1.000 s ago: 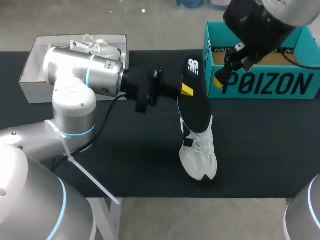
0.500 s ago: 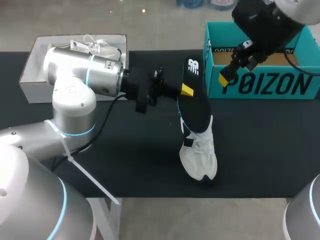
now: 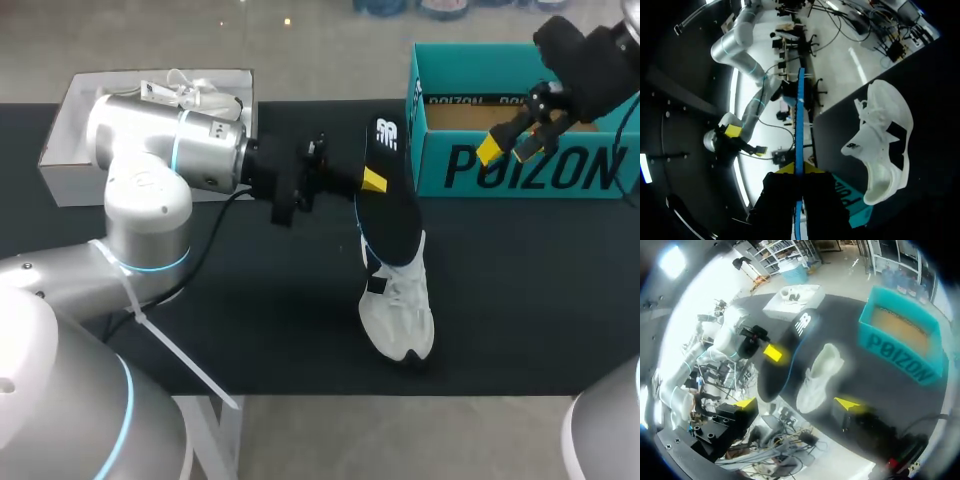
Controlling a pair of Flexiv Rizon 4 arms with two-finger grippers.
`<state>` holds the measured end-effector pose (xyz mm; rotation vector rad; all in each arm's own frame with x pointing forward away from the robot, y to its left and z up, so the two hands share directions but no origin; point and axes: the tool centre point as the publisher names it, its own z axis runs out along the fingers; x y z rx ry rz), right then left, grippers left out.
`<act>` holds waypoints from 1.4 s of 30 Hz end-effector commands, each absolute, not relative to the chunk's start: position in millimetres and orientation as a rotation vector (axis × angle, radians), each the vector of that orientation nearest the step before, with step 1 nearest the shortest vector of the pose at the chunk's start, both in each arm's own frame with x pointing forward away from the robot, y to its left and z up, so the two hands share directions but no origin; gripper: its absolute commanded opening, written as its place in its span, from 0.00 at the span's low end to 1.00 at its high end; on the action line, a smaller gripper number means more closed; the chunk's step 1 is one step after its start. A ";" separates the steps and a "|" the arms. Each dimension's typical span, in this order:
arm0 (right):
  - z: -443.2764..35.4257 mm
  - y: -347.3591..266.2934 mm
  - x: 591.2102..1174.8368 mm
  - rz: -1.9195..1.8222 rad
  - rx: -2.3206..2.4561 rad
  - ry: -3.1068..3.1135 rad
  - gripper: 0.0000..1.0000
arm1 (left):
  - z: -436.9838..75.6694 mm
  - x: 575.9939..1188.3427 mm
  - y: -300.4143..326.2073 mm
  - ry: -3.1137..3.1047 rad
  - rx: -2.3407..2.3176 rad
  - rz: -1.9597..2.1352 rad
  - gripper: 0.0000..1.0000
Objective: Take the shoe out of the shoebox, open the shoe tongue, remove and reinsert the insole, then place the shoe into the shoebox
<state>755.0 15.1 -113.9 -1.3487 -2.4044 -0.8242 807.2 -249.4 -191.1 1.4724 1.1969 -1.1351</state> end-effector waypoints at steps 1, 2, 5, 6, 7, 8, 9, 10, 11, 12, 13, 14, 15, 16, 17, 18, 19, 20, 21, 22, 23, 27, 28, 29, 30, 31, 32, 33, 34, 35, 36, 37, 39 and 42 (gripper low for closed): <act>-139.3 18.1 753.7 -1.184 -1.151 -2.033 1.00 | -192.3 807.4 -250.7 1.194 1.469 -1.134 0.00; -140.8 20.9 753.3 -1.207 -1.131 -2.023 1.00 | -192.3 807.4 -250.7 1.194 1.469 -1.134 0.00; -143.3 26.5 753.2 -1.234 -1.108 -2.000 1.00 | -192.3 807.4 -250.7 1.194 1.469 -1.134 0.00; -144.1 28.8 753.3 -1.242 -1.105 -1.993 1.00 | -192.3 807.4 -250.7 1.194 1.469 -1.134 0.00; -145.2 31.6 753.4 -1.239 -1.102 -1.998 1.00 | -192.3 807.4 -250.7 1.194 1.469 -1.134 0.00; -146.8 34.4 753.7 -1.231 -1.097 -2.002 1.00 | -192.3 807.4 -250.7 1.194 1.469 -1.134 0.00; -148.6 37.4 754.2 -1.233 -1.087 -1.991 1.00 | -192.3 807.4 -250.7 1.194 1.469 -1.134 0.00; -149.9 39.9 754.7 -1.232 -1.082 -1.990 1.00 | -192.3 807.4 -250.7 1.194 1.469 -1.134 0.00; -150.6 43.2 755.1 -1.227 -1.075 -1.995 1.00 | -192.3 807.4 -250.7 1.194 1.469 -1.134 0.00; -151.1 46.3 755.6 -1.223 -1.069 -1.995 1.00 | -192.3 807.4 -250.7 1.194 1.469 -1.134 0.00; -151.2 49.5 756.3 -1.220 -1.063 -1.996 1.00 | -192.3 807.4 -250.7 1.194 1.469 -1.134 0.00; -151.4 52.6 757.1 -1.213 -1.056 -2.003 1.00 | -192.3 807.4 -250.7 1.194 1.469 -1.134 0.00; -151.7 55.0 758.0 -1.212 -1.053 -2.003 1.00 | -192.3 807.4 -250.7 1.194 1.469 -1.134 0.00; -152.0 57.4 759.3 -1.213 -1.049 -2.002 1.00 | -192.3 807.4 -250.7 1.194 1.469 -1.134 0.00; -152.2 59.8 760.5 -1.211 -1.044 -2.007 1.00 | -192.3 807.4 -250.7 1.194 1.469 -1.134 0.00; -152.7 61.3 761.9 -1.211 -1.043 -2.009 1.00 | -192.3 807.4 -250.7 1.194 1.469 -1.134 0.00; -153.2 62.6 763.2 -1.211 -1.042 -2.009 1.00 | -192.3 807.4 -250.7 1.194 1.469 -1.134 0.00; -153.8 64.9 766.0 -1.215 -1.037 -2.009 1.00 | -192.3 807.4 -250.7 1.194 1.469 -1.134 0.00; -154.3 66.3 767.5 -1.217 -1.036 -2.012 1.00 | -192.3 807.4 -250.7 1.194 1.469 -1.134 0.00; -155.1 67.4 769.8 -1.218 -1.036 -2.013 1.00 | -192.3 807.4 -250.7 1.194 1.469 -1.134 0.00; -155.8 68.2 771.2 -1.219 -1.035 -2.014 1.00 | -192.3 807.4 -250.7 1.194 1.469 -1.134 0.00; -160.7 74.0 778.6 -1.224 -1.030 -2.011 1.00 | -192.3 807.4 -250.7 1.194 1.469 -1.134 0.00; -162.1 76.2 779.6 -1.221 -1.028 -2.013 1.00 | -192.3 807.4 -250.7 1.194 1.469 -1.134 0.00; -163.8 78.6 781.0 -1.219 -1.027 -2.014 1.00 | -192.3 807.4 -250.7 1.194 1.469 -1.134 0.00; -165.8 80.7 782.5 -1.216 -1.023 -2.014 1.00 | -192.3 807.4 -250.7 1.194 1.469 -1.134 0.00; -167.9 83.0 784.2 -1.215 -1.023 -2.014 1.00 | -192.3 807.4 -250.7 1.194 1.469 -1.134 0.00; -170.2 84.5 786.2 -1.211 -1.021 -2.012 1.00 | -192.3 807.4 -250.7 1.194 1.469 -1.134 0.00; -171.9 86.1 787.8 -1.211 -1.020 -2.006 1.00 | -192.3 807.4 -250.7 1.194 1.469 -1.134 0.00; -173.6 88.0 789.5 -1.211 -1.020 -2.005 1.00 | -192.3 807.4 -250.7 1.194 1.469 -1.134 0.00; -175.1 90.1 790.9 -1.210 -1.020 -2.004 1.00 | -192.3 807.4 -250.7 1.194 1.469 -1.134 0.00; -176.4 92.1 792.6 -1.206 -1.020 -2.000 1.00 | -192.3 807.4 -250.7 1.194 1.469 -1.134 0.00; -177.8 94.0 794.3 -1.206 -1.021 -1.989 1.00 | -192.3 807.4 -250.7 1.194 1.469 -1.134 0.00; -179.1 98.3 797.1 -1.208 -1.020 -1.986 1.00 | -192.3 807.4 -250.7 1.194 1.469 -1.134 0.00; -181.3 104.2 801.9 -1.207 -1.014 -1.980 1.00 | -192.3 807.4 -250.7 1.194 1.469 -1.134 0.00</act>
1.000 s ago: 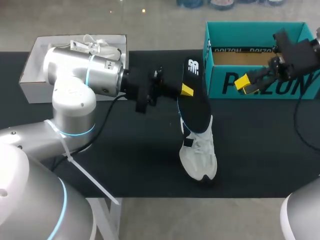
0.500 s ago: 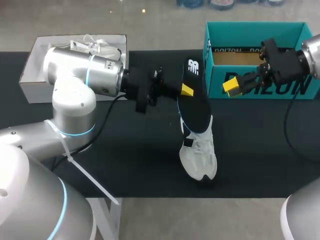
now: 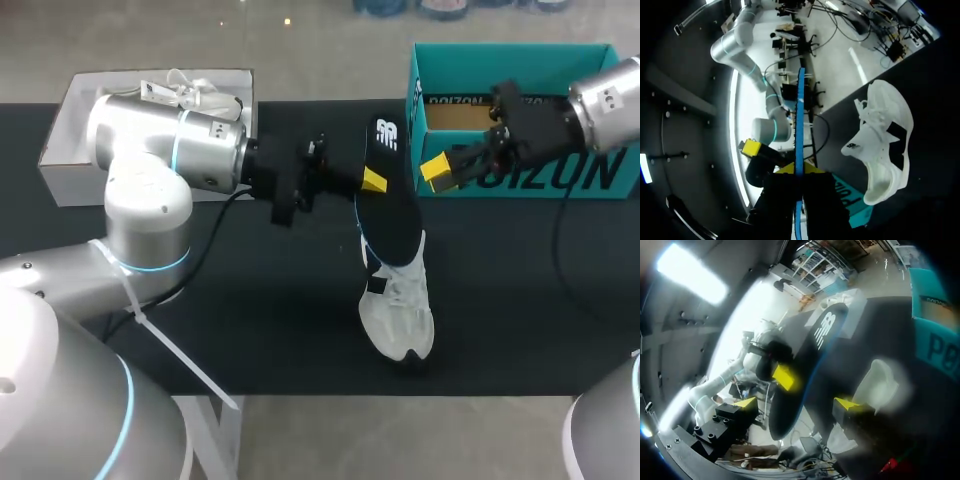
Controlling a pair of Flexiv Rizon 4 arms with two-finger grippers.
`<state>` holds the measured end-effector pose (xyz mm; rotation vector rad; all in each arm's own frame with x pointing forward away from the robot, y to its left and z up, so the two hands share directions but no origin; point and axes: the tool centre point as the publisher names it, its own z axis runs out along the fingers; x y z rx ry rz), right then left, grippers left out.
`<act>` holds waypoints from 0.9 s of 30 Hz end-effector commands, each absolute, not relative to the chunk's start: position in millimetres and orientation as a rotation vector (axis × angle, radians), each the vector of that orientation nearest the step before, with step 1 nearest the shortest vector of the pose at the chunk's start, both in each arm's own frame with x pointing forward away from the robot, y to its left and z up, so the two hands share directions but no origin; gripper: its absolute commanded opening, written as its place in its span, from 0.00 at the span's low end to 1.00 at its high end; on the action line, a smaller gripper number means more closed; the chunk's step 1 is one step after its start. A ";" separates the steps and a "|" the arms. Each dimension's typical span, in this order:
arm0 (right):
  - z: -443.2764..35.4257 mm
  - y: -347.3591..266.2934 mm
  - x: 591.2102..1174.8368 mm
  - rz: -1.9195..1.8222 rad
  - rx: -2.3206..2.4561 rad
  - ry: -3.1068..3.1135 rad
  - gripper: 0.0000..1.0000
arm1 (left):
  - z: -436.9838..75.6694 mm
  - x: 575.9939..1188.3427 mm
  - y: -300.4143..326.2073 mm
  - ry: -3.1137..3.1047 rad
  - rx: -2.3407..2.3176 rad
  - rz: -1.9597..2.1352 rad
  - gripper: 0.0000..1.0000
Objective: Take the shoe out of the shoebox, open the shoe tongue, remove and reinsert the insole, then place the shoe into the shoebox
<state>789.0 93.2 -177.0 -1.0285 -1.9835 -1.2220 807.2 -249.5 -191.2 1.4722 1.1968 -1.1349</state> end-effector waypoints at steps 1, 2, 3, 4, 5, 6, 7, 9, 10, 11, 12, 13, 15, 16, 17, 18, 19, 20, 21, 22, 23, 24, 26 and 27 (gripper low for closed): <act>-181.8 106.0 803.3 -1.210 -1.011 -1.973 1.00 | -192.3 807.4 -250.7 1.194 1.469 -1.134 0.00; -182.5 107.4 804.8 -1.213 -1.008 -1.965 1.00 | -192.3 807.4 -250.7 1.194 1.469 -1.134 0.00; -183.0 109.2 806.0 -1.213 -1.006 -1.963 1.00 | -192.3 807.4 -250.7 1.194 1.469 -1.134 0.00; -183.5 110.7 806.7 -1.213 -1.005 -1.961 1.00 | -192.3 807.4 -250.7 1.194 1.469 -1.134 0.00; -184.1 112.4 807.3 -1.210 -1.001 -1.957 1.00 | -192.3 807.4 -250.7 1.194 1.469 -1.134 0.00; -185.3 114.1 808.2 -1.207 -0.999 -1.955 1.00 | -192.3 807.4 -250.7 1.194 1.469 -1.134 0.00; -186.3 115.7 808.6 -1.204 -0.996 -1.954 1.00 | -192.3 807.4 -250.7 1.194 1.469 -1.134 0.00; -187.5 117.9 809.0 -1.201 -0.991 -1.949 1.00 | -192.3 807.4 -250.7 1.194 1.469 -1.134 0.00; -187.9 118.8 808.9 -1.199 -0.990 -1.947 1.00 | -192.3 807.4 -250.7 1.194 1.469 -1.134 0.00; -188.1 119.5 808.7 -1.201 -0.988 -1.938 1.00 | -192.3 807.4 -250.7 1.194 1.469 -1.134 0.00; -188.8 120.1 809.2 -1.201 -0.988 -1.936 1.00 | -192.3 807.4 -250.7 1.194 1.469 -1.134 0.00; -189.0 120.4 809.3 -1.201 -0.988 -1.935 1.00 | -192.3 807.4 -250.7 1.194 1.469 -1.134 0.00; -189.3 120.9 808.8 -1.204 -0.989 -1.928 1.00 | -192.3 807.4 -250.7 1.194 1.469 -1.134 0.00; -189.7 120.9 808.5 -1.204 -0.989 -1.927 1.00 | -192.3 807.4 -250.7 1.194 1.469 -1.134 0.00; -190.5 120.7 808.0 -1.203 -0.992 -1.926 0.94 | -192.3 807.4 -250.7 1.194 1.469 -1.134 0.00; -191.1 120.2 807.4 -1.203 -0.995 -1.923 0.87 | -192.3 807.4 -250.7 1.194 1.469 -1.134 0.00; -191.8 119.7 806.7 -1.202 -0.997 -1.922 0.76 | -192.3 807.4 -250.7 1.194 1.469 -1.134 0.00; -192.7 119.4 806.0 -1.199 -1.000 -1.922 0.53 | -192.3 807.4 -250.7 1.194 1.469 -1.134 0.00; -193.5 119.4 805.2 -1.196 -1.001 -1.922 0.48 | -192.3 807.4 -250.7 1.194 1.469 -1.134 0.00; -194.2 119.6 804.7 -1.194 -1.002 -1.922 0.45 | -192.3 807.4 -250.7 1.194 1.469 -1.134 0.00; -194.6 119.9 804.2 -1.192 -1.002 -1.922 0.42 | -192.3 807.4 -250.7 1.194 1.469 -1.134 0.00; -194.7 120.2 803.7 -1.190 -1.003 -1.921 0.38 | -192.3 807.4 -250.7 1.194 1.469 -1.134 0.00; -194.7 120.4 803.3 -1.190 -1.005 -1.917 0.38 | -192.3 807.4 -250.7 1.194 1.469 -1.134 0.00; -194.4 120.6 802.8 -1.191 -1.006 -1.916 0.38 | -192.3 807.4 -250.7 1.194 1.469 -1.134 0.00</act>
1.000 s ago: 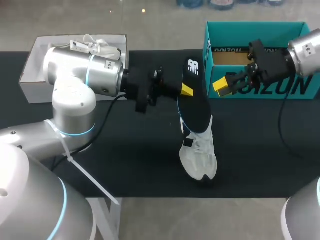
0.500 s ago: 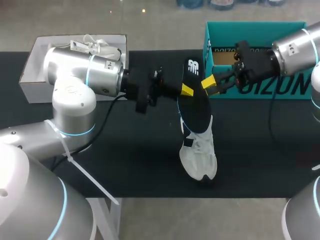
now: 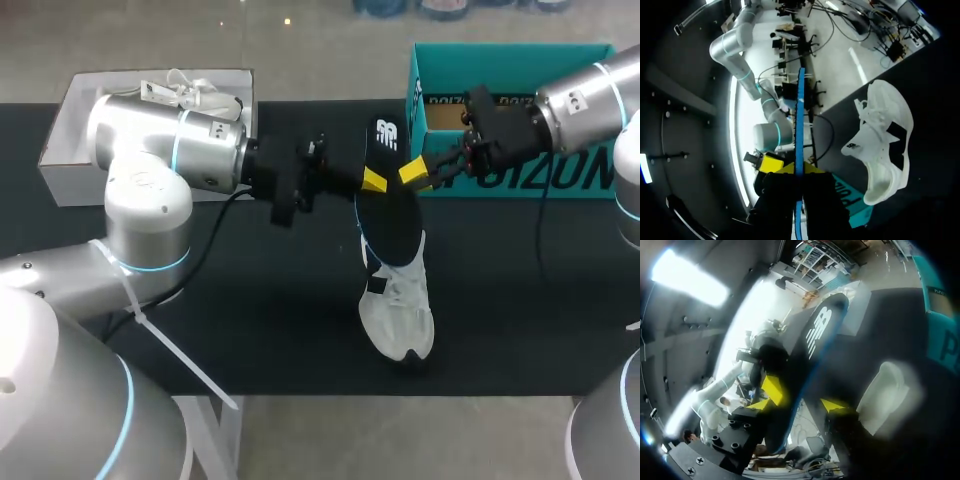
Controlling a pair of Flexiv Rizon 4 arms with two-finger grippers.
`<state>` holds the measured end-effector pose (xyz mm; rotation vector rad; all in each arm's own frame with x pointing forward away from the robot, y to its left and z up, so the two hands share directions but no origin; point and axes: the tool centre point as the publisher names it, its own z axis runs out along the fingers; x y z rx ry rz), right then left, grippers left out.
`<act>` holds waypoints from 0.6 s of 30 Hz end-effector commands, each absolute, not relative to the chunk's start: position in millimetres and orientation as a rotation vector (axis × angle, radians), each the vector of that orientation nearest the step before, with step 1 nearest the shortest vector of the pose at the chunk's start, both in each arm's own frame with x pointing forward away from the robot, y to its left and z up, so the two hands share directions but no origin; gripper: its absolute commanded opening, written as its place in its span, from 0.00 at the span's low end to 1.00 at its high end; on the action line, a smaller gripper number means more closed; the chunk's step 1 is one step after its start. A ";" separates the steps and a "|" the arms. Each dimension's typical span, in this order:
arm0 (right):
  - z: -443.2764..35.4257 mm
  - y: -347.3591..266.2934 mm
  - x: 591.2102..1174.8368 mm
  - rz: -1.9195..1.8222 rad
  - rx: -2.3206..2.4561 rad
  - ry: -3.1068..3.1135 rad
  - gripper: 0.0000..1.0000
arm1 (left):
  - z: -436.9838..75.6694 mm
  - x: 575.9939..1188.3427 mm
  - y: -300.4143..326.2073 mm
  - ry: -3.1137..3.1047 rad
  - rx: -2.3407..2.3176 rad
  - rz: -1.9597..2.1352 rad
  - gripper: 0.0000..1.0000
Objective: Take the shoe out of the shoebox, open the shoe tongue, remove and reinsert the insole, then place the shoe into the shoebox
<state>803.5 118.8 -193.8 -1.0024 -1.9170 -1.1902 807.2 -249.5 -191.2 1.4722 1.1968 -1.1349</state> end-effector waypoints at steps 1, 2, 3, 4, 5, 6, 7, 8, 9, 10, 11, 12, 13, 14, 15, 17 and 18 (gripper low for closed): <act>-194.1 120.9 802.5 -1.191 -1.006 -1.915 0.38 | -192.3 807.4 -250.7 1.194 1.469 -1.134 0.00; -193.9 121.4 802.0 -1.191 -1.006 -1.914 0.38 | -192.3 807.4 -250.7 1.194 1.469 -1.134 0.00; -193.7 122.0 801.5 -1.190 -1.005 -1.914 0.38 | -192.3 807.4 -250.7 1.194 1.469 -1.134 0.00; -193.6 122.5 801.0 -1.190 -1.004 -1.913 0.38 | -192.3 807.4 -250.7 1.194 1.469 -1.134 0.00; -193.8 122.9 800.6 -1.190 -1.002 -1.912 0.38 | -192.3 807.4 -250.7 1.194 1.469 -1.134 0.00; -194.2 123.5 800.0 -1.189 -1.002 -1.913 0.38 | -192.3 807.4 -250.7 1.194 1.469 -1.134 0.00; -194.6 124.2 799.6 -1.188 -1.001 -1.912 0.38 | -192.3 807.4 -250.7 1.194 1.469 -1.134 0.00; -195.0 124.8 799.3 -1.188 -1.000 -1.910 0.40 | -192.3 807.4 -250.7 1.194 1.469 -1.134 0.00; -195.4 125.4 798.6 -1.187 -1.001 -1.909 0.40 | -192.3 807.4 -250.7 1.194 1.469 -1.134 0.00; -195.6 126.0 798.0 -1.185 -1.000 -1.908 0.41 | -192.3 807.4 -250.7 1.194 1.469 -1.134 0.00; -195.5 126.6 797.1 -1.184 -1.000 -1.909 0.42 | -192.3 807.4 -250.7 1.194 1.469 -1.134 0.00; -195.3 126.9 796.6 -1.182 -1.000 -1.909 0.43 | -192.3 807.4 -250.7 1.194 1.469 -1.134 0.00; -195.3 126.9 796.6 -1.182 -0.999 -1.909 0.43 | -192.3 807.4 -250.7 1.194 1.469 -1.134 0.00; -195.4 126.9 796.5 -1.181 -0.999 -1.910 0.42 | -192.3 807.4 -250.7 1.194 1.469 -1.134 0.00; -195.3 126.9 796.0 -1.181 -1.000 -1.911 0.41 | -192.3 807.4 -250.7 1.194 1.469 -1.134 0.00; -195.1 126.6 794.9 -1.182 -1.001 -1.910 0.37 | -192.3 807.4 -250.7 1.194 1.469 -1.134 0.00; -195.1 126.5 794.1 -1.182 -1.001 -1.909 0.31 | -192.3 807.4 -250.7 1.194 1.469 -1.134 0.00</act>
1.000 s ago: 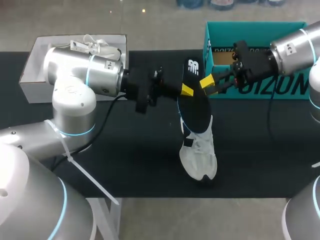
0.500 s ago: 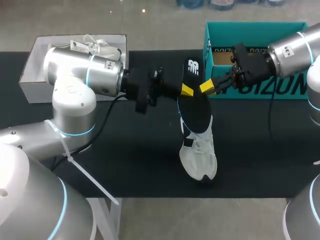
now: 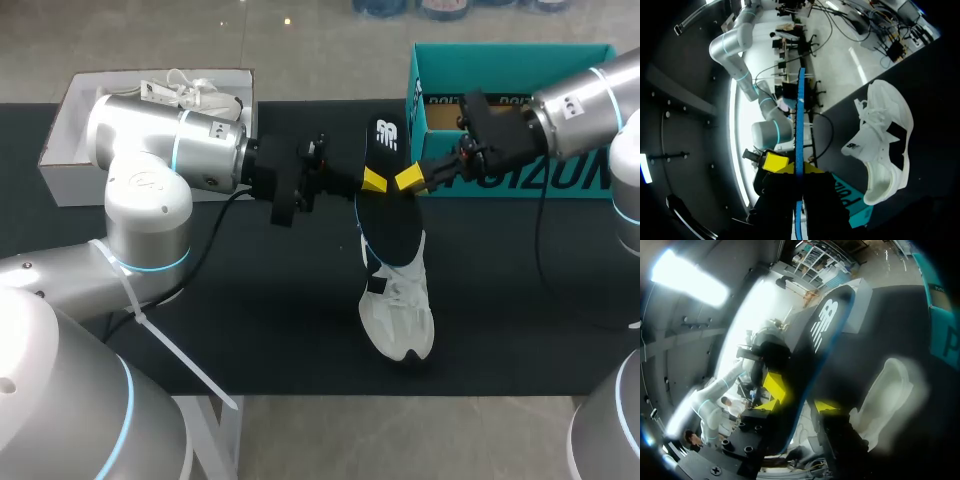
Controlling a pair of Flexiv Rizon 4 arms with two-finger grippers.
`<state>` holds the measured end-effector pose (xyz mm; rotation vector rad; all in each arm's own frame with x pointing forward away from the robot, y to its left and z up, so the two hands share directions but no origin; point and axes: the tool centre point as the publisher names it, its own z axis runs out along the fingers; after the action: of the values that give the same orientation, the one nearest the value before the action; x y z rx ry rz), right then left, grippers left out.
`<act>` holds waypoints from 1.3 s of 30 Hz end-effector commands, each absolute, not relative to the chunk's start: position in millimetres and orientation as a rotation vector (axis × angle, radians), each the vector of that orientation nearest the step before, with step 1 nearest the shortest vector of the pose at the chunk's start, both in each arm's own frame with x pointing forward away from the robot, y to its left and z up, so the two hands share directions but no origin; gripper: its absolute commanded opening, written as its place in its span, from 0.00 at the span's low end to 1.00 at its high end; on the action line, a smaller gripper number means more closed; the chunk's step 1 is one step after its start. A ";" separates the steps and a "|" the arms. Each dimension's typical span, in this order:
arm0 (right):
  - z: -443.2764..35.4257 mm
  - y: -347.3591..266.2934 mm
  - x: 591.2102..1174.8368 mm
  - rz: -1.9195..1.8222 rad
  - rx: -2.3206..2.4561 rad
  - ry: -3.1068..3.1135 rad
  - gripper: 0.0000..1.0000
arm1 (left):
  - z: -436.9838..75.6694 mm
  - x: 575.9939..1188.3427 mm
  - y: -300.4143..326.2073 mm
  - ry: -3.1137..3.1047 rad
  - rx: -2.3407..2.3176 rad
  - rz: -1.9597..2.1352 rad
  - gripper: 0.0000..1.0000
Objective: Take the shoe out of the shoebox, open the shoe tongue, remove and reinsert the insole, then place the shoe into the shoebox
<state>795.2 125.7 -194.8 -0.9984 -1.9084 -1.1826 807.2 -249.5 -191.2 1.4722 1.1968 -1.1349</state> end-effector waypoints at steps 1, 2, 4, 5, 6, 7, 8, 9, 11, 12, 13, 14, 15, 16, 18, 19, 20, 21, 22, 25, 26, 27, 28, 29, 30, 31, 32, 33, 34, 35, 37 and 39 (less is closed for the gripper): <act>-195.3 126.5 793.4 -1.182 -1.001 -1.908 0.24 | -192.3 807.4 -250.7 1.194 1.469 -1.134 0.00; -195.5 126.5 792.5 -1.184 -1.001 -1.906 0.14 | -192.3 807.4 -250.7 1.194 1.469 -1.134 0.00; -195.4 127.1 790.5 -1.185 -0.999 -1.903 0.00 | -192.3 807.4 -250.7 1.194 1.469 -1.134 0.00; -195.7 127.1 790.0 -1.187 -0.996 -1.898 0.00 | -192.3 807.4 -250.7 1.194 1.469 -1.134 0.00; -196.1 127.0 789.5 -1.188 -0.997 -1.896 0.00 | -192.3 807.4 -250.7 1.194 1.469 -1.134 0.00; -196.4 126.8 789.1 -1.188 -0.997 -1.895 0.00 | -192.3 807.4 -250.7 1.194 1.469 -1.134 0.00; -196.5 126.6 788.8 -1.188 -0.998 -1.894 0.00 | -192.3 807.4 -250.7 1.194 1.469 -1.134 0.00; -196.5 126.5 788.6 -1.189 -0.998 -1.893 0.00 | -192.3 807.4 -250.7 1.194 1.469 -1.134 0.00; -196.6 126.2 788.3 -1.189 -0.999 -1.894 0.00 | -192.3 807.4 -250.7 1.194 1.469 -1.134 0.00; -196.5 126.1 788.1 -1.189 -0.999 -1.894 0.00 | -192.3 807.4 -250.7 1.194 1.469 -1.134 0.00; -196.1 126.0 787.7 -1.191 -0.999 -1.895 0.00 | -192.3 807.4 -250.7 1.194 1.469 -1.134 0.00; -195.5 126.0 787.4 -1.192 -0.998 -1.895 0.00 | -192.3 807.4 -250.7 1.194 1.469 -1.134 0.00; -194.6 126.3 787.0 -1.193 -0.997 -1.897 0.00 | -192.3 807.4 -250.7 1.194 1.469 -1.134 0.00; -194.0 126.5 786.8 -1.195 -0.995 -1.898 0.00 | -192.3 807.4 -250.7 1.194 1.469 -1.134 0.18; -193.8 126.6 786.9 -1.196 -0.993 -1.901 0.00 | -192.3 807.4 -250.7 1.194 1.469 -1.134 1.00; -193.4 126.7 786.7 -1.197 -0.992 -1.901 0.00 | -192.3 807.4 -250.7 1.194 1.469 -1.134 1.00; -193.1 126.7 786.6 -1.198 -0.993 -1.903 0.00 | -192.3 807.4 -250.7 1.194 1.469 -1.134 1.00; -193.1 126.7 786.5 -1.198 -0.993 -1.903 0.00 | -191.9 807.3 -250.5 1.197 1.485 -1.146 1.00; -192.8 126.5 786.4 -1.200 -0.995 -1.906 0.00 | -190.5 806.8 -248.6 1.230 1.482 -1.158 1.00; -192.7 123.1 786.9 -1.203 -1.020 -1.907 0.00 | -185.9 805.7 -237.4 1.322 1.479 -1.191 1.00; -193.0 121.5 787.3 -1.205 -1.028 -1.906 0.00 | -185.6 805.1 -231.2 1.381 1.479 -1.221 1.00; -193.6 120.1 788.2 -1.205 -1.032 -1.906 0.00 | -186.3 804.1 -225.3 1.420 1.479 -1.252 1.00; -194.2 118.7 788.9 -1.205 -1.035 -1.906 0.00 | -187.1 802.1 -217.8 1.458 1.453 -1.289 1.00; -194.2 117.1 789.5 -1.206 -1.041 -1.905 0.00 | -189.6 799.8 -210.4 1.514 1.450 -1.339 1.00; -194.1 116.2 789.8 -1.207 -1.045 -1.907 0.00 | -193.1 796.9 -203.3 1.549 1.447 -1.383 1.00; -193.8 114.8 790.3 -1.208 -1.049 -1.910 0.00 | -195.9 793.5 -194.4 1.562 1.398 -1.420 1.00; -193.5 112.9 791.2 -1.209 -1.051 -1.911 0.00 | -200.0 789.7 -185.9 1.585 1.349 -1.504 1.00; -193.4 111.7 791.9 -1.210 -1.053 -1.912 0.00 | -205.5 785.4 -179.4 1.615 1.331 -1.583 1.00; -193.2 110.4 792.7 -1.211 -1.054 -1.912 0.00 | -212.4 778.6 -169.5 1.648 1.290 -1.620 1.00; -193.0 109.6 793.4 -1.214 -1.055 -1.914 0.00 | -216.5 774.4 -165.5 1.668 1.277 -1.686 1.00; -191.1 107.9 793.9 -1.239 -1.059 -1.931 0.00 | -227.1 762.8 -157.6 1.663 1.207 -1.823 1.00; -189.2 106.5 795.0 -1.244 -1.058 -1.930 0.00 | -239.3 751.0 -150.9 1.654 1.101 -1.958 1.00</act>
<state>799.0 108.1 -192.0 -1.0501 -1.9288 -1.2389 763.6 -175.9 -224.8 1.3673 1.6147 -1.5692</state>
